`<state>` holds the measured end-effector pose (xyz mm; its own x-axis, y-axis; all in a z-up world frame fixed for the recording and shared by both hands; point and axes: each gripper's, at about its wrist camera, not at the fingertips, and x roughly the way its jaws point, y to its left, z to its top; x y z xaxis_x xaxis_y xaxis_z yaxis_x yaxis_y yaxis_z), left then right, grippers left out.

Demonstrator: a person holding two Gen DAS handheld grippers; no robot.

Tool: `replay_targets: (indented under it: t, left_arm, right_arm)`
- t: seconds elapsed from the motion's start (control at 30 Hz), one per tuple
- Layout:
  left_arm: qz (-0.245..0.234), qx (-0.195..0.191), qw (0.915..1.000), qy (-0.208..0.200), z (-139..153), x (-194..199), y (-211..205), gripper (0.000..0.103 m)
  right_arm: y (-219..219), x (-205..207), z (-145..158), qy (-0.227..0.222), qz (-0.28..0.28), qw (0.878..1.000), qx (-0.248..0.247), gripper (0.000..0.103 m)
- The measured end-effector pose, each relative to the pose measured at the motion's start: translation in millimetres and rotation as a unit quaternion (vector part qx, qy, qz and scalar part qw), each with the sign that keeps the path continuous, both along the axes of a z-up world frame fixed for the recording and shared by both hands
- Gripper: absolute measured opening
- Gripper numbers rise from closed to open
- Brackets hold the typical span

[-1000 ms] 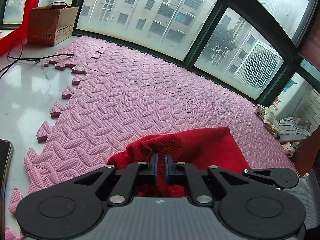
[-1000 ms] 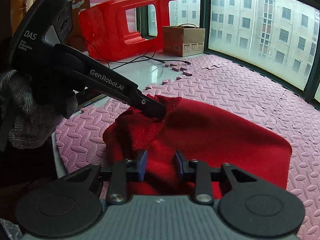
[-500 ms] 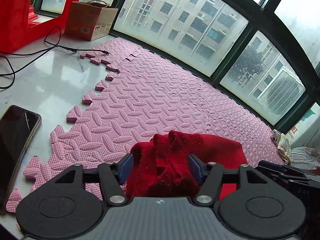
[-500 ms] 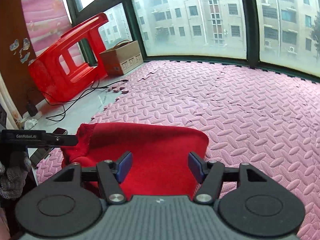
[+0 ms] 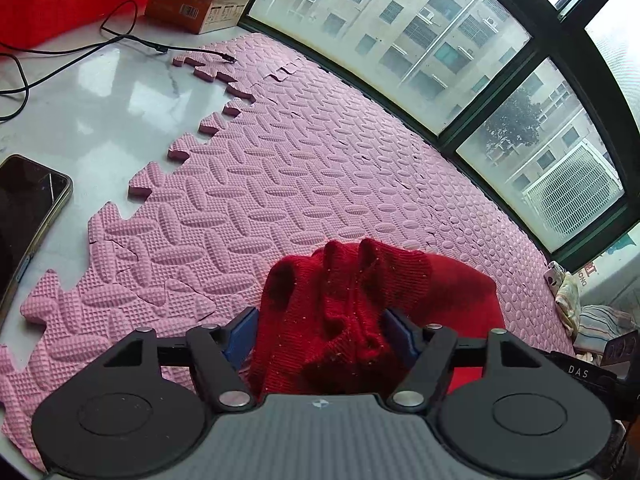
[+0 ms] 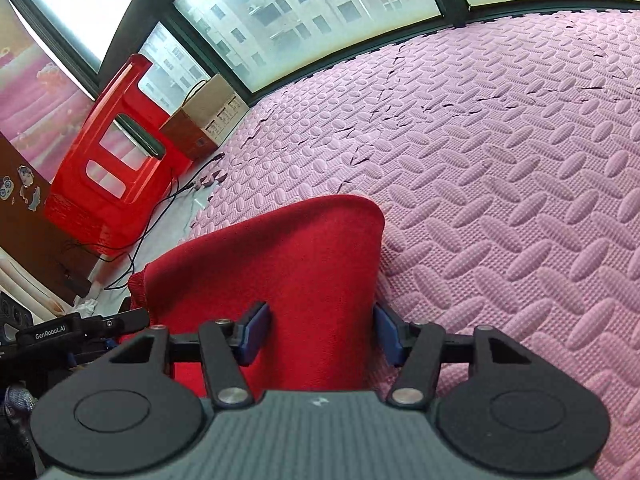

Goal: Fold clothes

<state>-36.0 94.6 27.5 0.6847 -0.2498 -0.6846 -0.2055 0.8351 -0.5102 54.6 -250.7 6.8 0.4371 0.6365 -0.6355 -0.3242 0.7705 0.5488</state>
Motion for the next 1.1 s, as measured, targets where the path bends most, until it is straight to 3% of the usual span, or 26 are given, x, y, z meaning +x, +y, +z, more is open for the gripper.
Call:
replay_targets:
  t: [0.13, 0.2, 0.33, 0.43, 0.63, 0.87, 1.1]
  left_arm:
    - [-0.009, -0.021, 0.9997, 0.005, -3, 4, 3, 0.059]
    - [-0.013, -0.030, 0.9994, 0.005, -3, 5, 4, 0.049]
    - [-0.023, -0.023, 0.9995, -0.003, 6, 6, -2, 0.038]
    - [-0.035, -0.016, 0.9992, -0.011, 16, 10, -12, 0.035]
    - [-0.076, -0.005, 0.9967, -0.028, 37, 39, -54, 0.034]
    - [-0.145, 0.001, 0.9883, -0.048, 53, 89, -139, 0.034]
    - [-0.199, -0.006, 0.9790, -0.043, 55, 139, -222, 0.034]
  right_arm:
    - [-3, 0, -4, 0.005, -0.007, 1.000, 0.016, 0.050]
    - [-6, 0, -5, 0.009, -0.010, 1.000, 0.024, 0.047]
    - [-10, -4, -1, 0.001, -0.019, 0.999, 0.039, 0.031]
    - [-15, -9, 6, -0.010, -0.028, 0.999, 0.041, 0.027]
    - [-65, -18, 33, -0.053, -0.081, 0.994, 0.045, 0.025]
    - [-132, -23, 56, -0.086, -0.150, 0.985, 0.032, 0.024]
    - [-212, -17, 69, -0.103, -0.221, 0.970, 0.003, 0.024]
